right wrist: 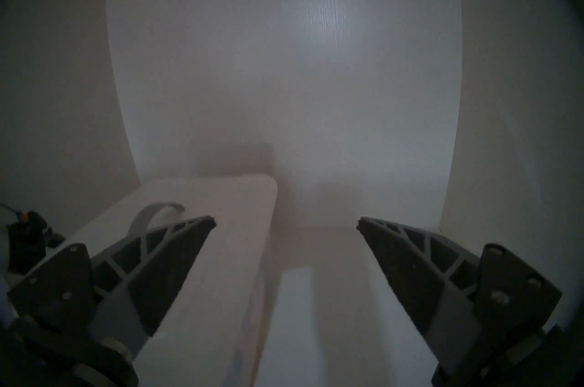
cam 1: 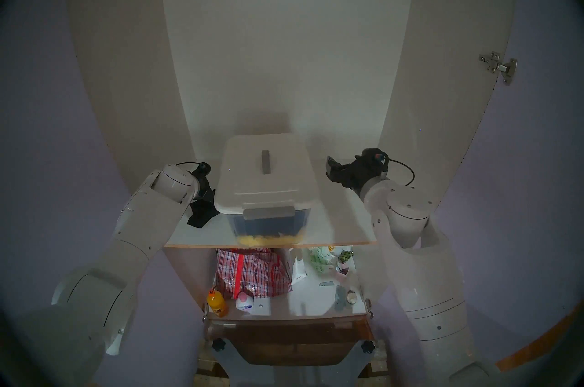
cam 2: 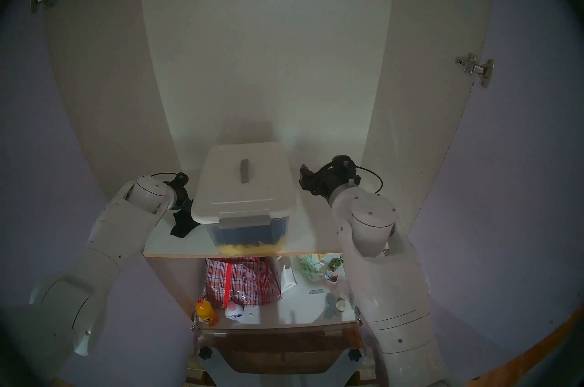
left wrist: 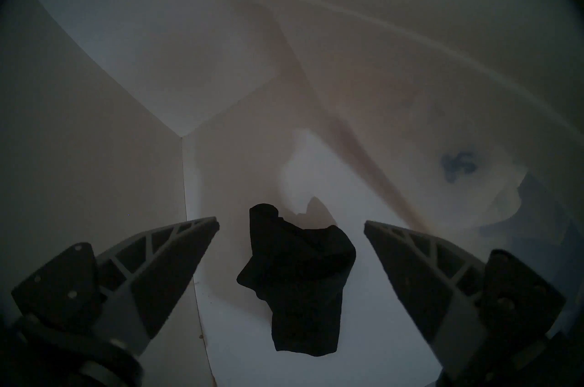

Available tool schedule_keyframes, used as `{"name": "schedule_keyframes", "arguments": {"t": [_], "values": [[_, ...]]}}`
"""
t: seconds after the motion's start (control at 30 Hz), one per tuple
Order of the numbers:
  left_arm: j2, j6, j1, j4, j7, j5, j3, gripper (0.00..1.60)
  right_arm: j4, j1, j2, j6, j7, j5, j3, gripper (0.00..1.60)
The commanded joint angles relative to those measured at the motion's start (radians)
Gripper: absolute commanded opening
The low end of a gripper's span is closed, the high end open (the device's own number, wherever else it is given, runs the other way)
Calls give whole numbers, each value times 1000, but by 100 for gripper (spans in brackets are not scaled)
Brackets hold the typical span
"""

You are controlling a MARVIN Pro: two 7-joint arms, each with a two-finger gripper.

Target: Take socks out of the storage bin, place them on top of the cabinet, and put the lid back on the bin

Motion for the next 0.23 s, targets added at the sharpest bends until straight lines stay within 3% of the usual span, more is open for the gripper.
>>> {"name": "schedule_keyframes", "arguments": {"t": [0.0,0.2], "values": [[2,-9,-28,-23,-2,-1,-5,160,-11,28,-25,-11,-3,5,-6,160],[2,-9,-28,-23,-2,-1,-5,160,-11,28,-27,-11,-4,4,-5,160]]}}
